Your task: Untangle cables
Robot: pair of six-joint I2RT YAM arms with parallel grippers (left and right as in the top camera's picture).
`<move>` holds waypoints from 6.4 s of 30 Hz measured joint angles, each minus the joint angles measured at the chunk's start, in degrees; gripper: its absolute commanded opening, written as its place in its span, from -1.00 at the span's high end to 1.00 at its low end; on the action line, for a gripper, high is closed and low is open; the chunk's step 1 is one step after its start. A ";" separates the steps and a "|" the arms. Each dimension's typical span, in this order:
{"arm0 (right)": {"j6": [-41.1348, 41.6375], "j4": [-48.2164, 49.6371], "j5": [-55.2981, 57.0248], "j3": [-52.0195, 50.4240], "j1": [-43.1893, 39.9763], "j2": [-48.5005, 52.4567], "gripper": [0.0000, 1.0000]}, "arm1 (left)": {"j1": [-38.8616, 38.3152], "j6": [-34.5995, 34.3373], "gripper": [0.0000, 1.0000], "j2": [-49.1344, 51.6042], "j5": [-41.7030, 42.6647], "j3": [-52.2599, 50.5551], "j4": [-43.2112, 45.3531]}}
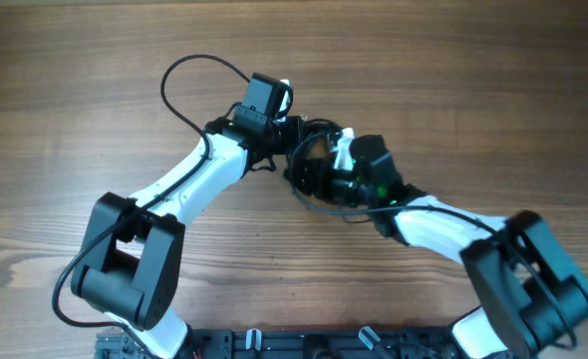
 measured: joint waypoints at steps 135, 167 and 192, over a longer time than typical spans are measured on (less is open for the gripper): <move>-13.46 -20.83 1.60 0.68 -10.03 -3.74 0.44 | -1.88 -1.31 0.25 14.67 2.36 10.47 -6.71; -4.55 -15.10 6.14 0.63 -8.35 -3.58 0.49 | -1.73 -1.11 0.92 15.50 1.92 10.54 -3.82; -4.63 -21.03 9.16 0.63 -5.40 -3.58 0.57 | -1.75 -1.11 0.90 15.61 1.97 10.54 -3.39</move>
